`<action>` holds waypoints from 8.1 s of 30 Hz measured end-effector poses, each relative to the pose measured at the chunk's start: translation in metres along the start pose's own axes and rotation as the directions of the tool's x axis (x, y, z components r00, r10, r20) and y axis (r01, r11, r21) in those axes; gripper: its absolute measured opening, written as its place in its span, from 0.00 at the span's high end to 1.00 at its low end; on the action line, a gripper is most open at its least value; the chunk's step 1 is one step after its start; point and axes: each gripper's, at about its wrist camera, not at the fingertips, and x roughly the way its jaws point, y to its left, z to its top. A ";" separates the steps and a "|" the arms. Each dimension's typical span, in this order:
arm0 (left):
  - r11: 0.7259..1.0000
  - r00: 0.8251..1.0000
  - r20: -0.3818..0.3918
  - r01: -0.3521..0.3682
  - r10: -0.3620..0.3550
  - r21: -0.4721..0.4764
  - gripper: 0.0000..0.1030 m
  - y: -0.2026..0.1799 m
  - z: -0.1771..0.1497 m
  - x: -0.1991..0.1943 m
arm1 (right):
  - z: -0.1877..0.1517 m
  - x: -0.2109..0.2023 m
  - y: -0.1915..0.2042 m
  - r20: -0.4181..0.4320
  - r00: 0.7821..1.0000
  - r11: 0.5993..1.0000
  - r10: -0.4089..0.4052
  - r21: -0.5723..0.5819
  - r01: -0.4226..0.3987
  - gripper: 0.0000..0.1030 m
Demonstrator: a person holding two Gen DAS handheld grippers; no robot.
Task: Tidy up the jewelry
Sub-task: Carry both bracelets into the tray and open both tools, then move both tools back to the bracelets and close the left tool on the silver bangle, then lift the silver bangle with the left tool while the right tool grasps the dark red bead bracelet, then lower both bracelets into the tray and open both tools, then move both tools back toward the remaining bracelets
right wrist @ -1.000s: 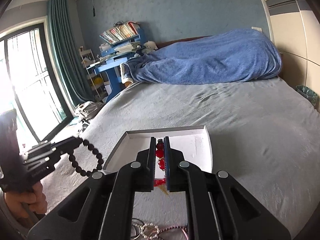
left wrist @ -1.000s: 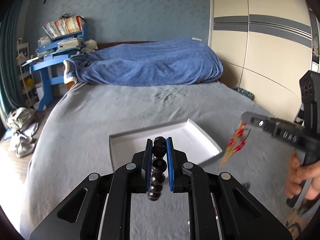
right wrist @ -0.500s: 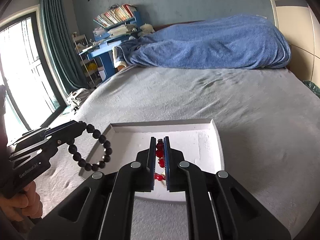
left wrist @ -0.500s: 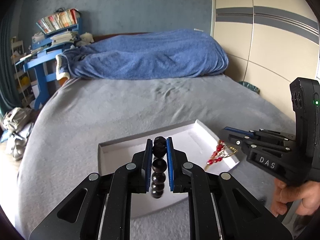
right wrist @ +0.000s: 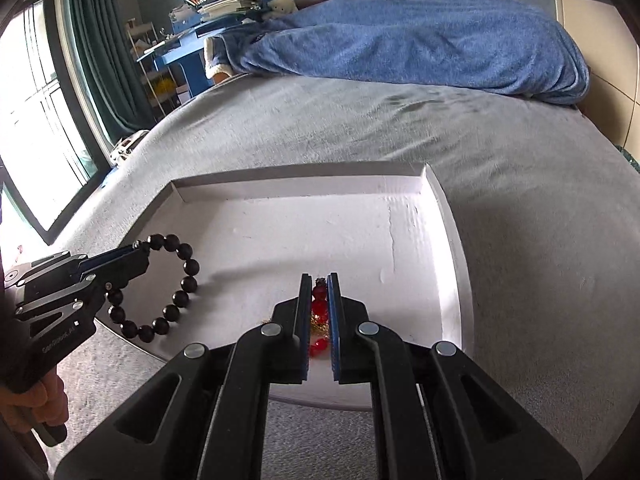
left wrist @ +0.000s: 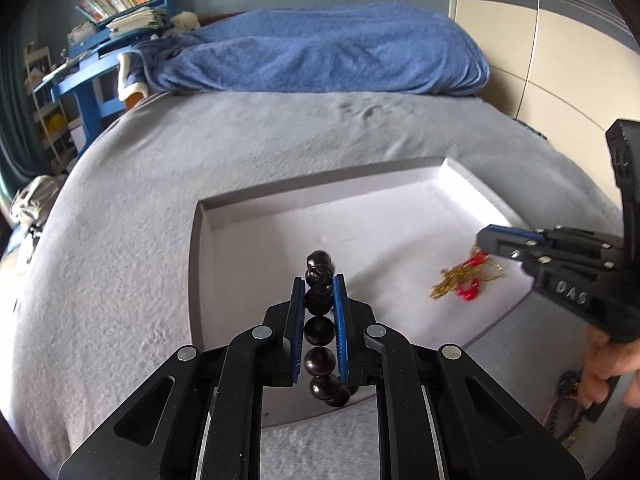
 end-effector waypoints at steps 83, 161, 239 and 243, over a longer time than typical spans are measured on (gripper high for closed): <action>0.982 0.984 -0.045 0.174 -0.171 0.071 0.51 -0.070 -0.141 -0.108 | -0.167 -0.135 -0.026 0.022 0.997 0.989 -0.078 0.129 0.074 0.58; 0.991 0.990 0.071 0.119 -0.124 0.061 0.52 -0.032 -0.066 -0.115 | -0.058 -0.162 -0.003 0.207 0.976 0.994 0.070 0.066 -0.085 0.94; 0.996 0.996 0.035 0.084 -0.084 0.006 0.12 -0.032 -0.093 -0.098 | -0.116 -0.145 -0.009 0.120 0.989 0.994 -0.085 0.085 0.075 0.41; 0.996 0.996 0.028 0.080 -0.081 0.028 0.11 -0.040 -0.115 -0.105 | -0.138 -0.157 -0.018 0.109 0.987 0.989 -0.122 0.102 0.111 0.38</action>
